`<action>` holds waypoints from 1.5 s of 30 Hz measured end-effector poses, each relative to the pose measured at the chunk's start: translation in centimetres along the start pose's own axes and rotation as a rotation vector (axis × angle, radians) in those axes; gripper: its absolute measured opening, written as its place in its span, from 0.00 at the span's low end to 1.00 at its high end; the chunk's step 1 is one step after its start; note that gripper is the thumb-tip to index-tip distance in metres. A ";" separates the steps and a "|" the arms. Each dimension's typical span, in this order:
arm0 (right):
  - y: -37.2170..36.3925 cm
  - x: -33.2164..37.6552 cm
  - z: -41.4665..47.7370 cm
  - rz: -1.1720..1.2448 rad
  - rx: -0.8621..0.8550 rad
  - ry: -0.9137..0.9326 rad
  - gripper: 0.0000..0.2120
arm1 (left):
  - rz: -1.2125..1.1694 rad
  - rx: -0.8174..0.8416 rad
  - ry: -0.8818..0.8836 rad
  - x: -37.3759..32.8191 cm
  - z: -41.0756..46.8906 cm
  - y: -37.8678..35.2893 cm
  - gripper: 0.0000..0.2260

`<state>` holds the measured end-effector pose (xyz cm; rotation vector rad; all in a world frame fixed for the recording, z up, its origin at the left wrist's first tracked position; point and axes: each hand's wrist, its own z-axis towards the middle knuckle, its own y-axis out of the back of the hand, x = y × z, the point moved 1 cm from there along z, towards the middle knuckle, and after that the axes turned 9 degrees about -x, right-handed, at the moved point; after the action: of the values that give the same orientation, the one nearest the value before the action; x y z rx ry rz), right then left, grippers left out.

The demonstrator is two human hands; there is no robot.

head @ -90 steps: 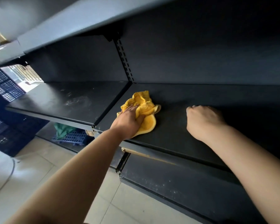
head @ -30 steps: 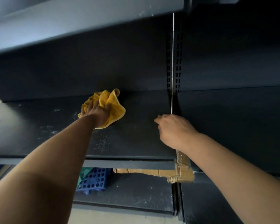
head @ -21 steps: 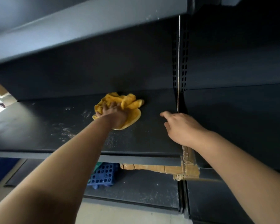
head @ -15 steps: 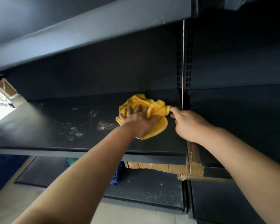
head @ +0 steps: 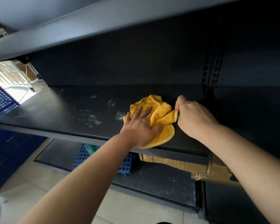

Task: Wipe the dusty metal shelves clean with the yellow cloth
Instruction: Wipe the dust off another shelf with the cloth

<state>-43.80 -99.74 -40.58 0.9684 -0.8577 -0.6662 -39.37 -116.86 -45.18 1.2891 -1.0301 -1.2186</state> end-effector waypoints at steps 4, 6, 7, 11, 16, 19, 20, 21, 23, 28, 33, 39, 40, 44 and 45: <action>-1.1 2.0 0.6 0.011 0.091 0.047 0.23 | 0.008 0.014 0.089 3.7 0.0 0.6 0.33; -2.0 2.9 0.7 -0.022 0.165 0.047 0.25 | 0.013 0.021 0.157 6.0 -0.1 1.0 0.32; -2.3 3.4 0.8 -0.060 0.193 0.036 0.27 | 0.017 0.022 0.190 7.3 -0.3 1.2 0.32; -2.8 4.7 1.0 -0.229 0.233 -0.012 0.24 | 0.033 0.030 0.320 12.1 -0.9 2.2 0.33; -2.5 6.4 1.5 -0.363 0.322 -0.078 0.09 | 0.013 0.021 0.336 13.9 -0.5 2.1 0.33; -2.9 8.1 2.1 -0.351 0.302 -0.044 0.09 | 0.001 0.022 0.322 13.9 -0.5 1.8 0.34; -3.3 8.8 2.3 -0.315 0.289 -0.018 0.10 | -0.001 0.031 0.311 14.0 -0.6 1.9 0.34; -3.7 9.6 2.6 -0.273 0.272 0.015 0.12 | -0.002 0.038 0.299 14.1 -0.5 1.8 0.33; -4.5 11.0 3.4 -0.197 0.241 0.090 0.17 | 0.001 0.040 0.288 14.5 -0.4 1.7 0.33; -6.1 12.6 4.9 -0.224 0.342 0.184 0.13 | 0.012 0.041 0.272 15.3 0.9 1.8 0.33; -5.9 14.6 6.4 -0.380 0.402 0.316 0.13 | 0.019 0.058 0.279 15.4 1.0 1.8 0.32; -5.5 15.6 8.2 -0.449 0.455 0.342 0.14 | 0.005 0.085 0.264 15.4 1.1 2.3 0.32; -5.6 16.0 8.4 -0.458 0.461 0.330 0.14 | 0.002 0.097 0.251 15.7 1.1 2.3 0.32; -7.0 18.3 9.4 -0.417 0.435 0.250 0.13 | 0.006 0.072 0.202 18.6 1.2 2.5 0.33; -7.5 19.0 9.5 -0.381 0.422 0.227 0.13 | 0.002 0.073 0.193 19.6 1.2 2.7 0.33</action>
<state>-43.05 -122.13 -38.45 1.5835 -0.6252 -0.6921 -38.08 -136.66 -44.44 1.4318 -0.9426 -1.0401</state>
